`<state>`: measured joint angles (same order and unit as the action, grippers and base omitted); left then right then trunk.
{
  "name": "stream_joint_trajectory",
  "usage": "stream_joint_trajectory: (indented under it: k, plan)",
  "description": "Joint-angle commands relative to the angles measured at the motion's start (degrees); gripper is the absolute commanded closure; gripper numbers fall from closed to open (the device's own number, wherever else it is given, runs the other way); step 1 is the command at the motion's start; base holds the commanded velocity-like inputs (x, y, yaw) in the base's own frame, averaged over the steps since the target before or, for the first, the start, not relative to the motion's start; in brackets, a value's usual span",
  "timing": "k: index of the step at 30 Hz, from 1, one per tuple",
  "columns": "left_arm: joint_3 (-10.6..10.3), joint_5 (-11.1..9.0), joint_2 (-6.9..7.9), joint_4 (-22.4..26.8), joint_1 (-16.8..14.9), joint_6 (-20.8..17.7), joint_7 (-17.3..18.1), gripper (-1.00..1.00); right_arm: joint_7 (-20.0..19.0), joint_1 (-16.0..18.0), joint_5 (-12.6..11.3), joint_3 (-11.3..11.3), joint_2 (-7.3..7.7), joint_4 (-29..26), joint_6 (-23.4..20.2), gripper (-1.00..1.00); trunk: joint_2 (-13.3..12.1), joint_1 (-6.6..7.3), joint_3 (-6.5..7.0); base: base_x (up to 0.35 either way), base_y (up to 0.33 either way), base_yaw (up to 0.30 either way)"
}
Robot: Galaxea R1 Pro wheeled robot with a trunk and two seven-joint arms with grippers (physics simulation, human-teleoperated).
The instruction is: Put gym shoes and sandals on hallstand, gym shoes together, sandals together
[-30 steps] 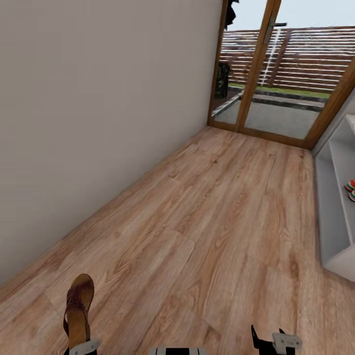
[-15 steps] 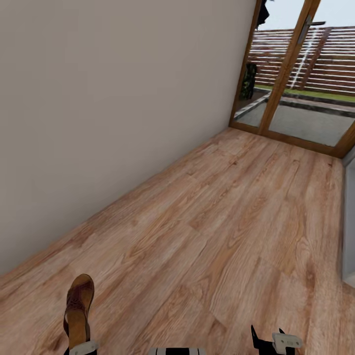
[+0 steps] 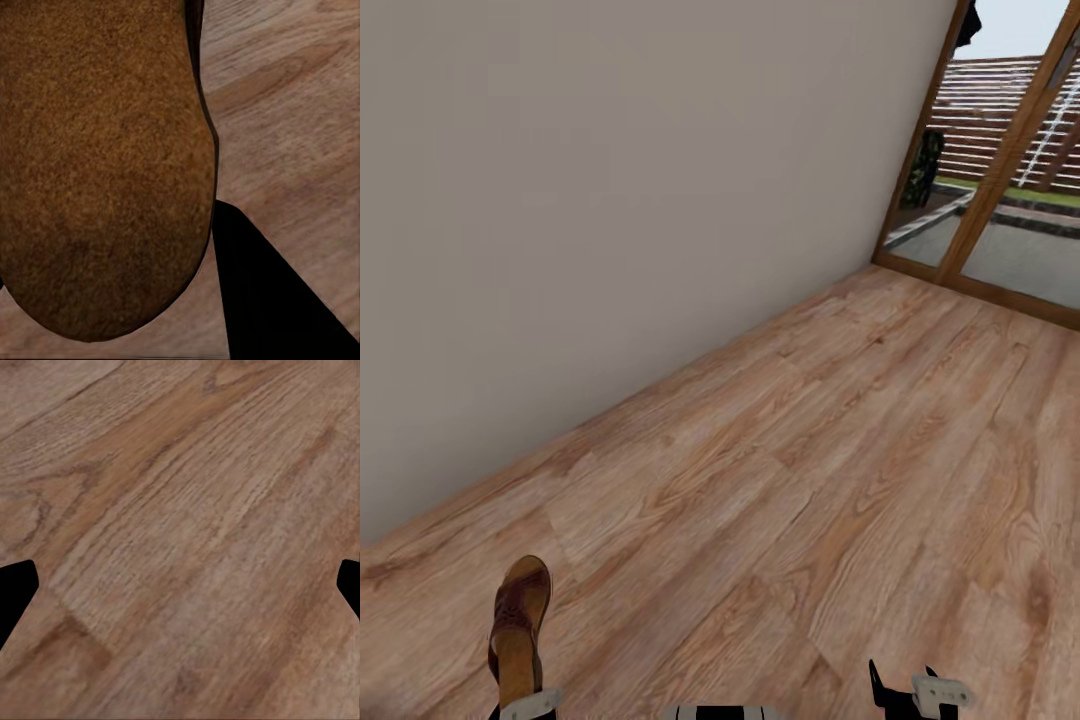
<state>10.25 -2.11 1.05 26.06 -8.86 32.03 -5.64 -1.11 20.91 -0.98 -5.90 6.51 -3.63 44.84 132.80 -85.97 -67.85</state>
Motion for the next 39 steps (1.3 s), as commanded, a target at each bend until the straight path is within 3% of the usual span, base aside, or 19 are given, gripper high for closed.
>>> stream_joint_trajectory:
  k: [1,12,39]
  plan:
    - [-0.05,-0.02,0.00,-0.04,-0.02,0.15,-0.16,1.00,-0.12,0.01,-0.07,-0.17,0.01,0.02,0.16,-1.00,0.01,0.01,-0.04,0.000,0.000,0.278]
    - [-0.03,0.07,0.00,-2.17,-0.01,4.25,-0.16,1.00,-0.12,0.01,-0.07,-0.17,0.00,0.02,0.16,-1.00,0.01,0.01,-0.04,0.000,0.000,0.279]
    - [-0.07,0.00,-0.05,-2.42,-0.01,4.35,-0.16,1.00,-0.20,0.01,-0.07,-0.17,-0.01,0.06,0.16,-1.00,0.01,0.01,-0.04,0.000,0.000,0.278]
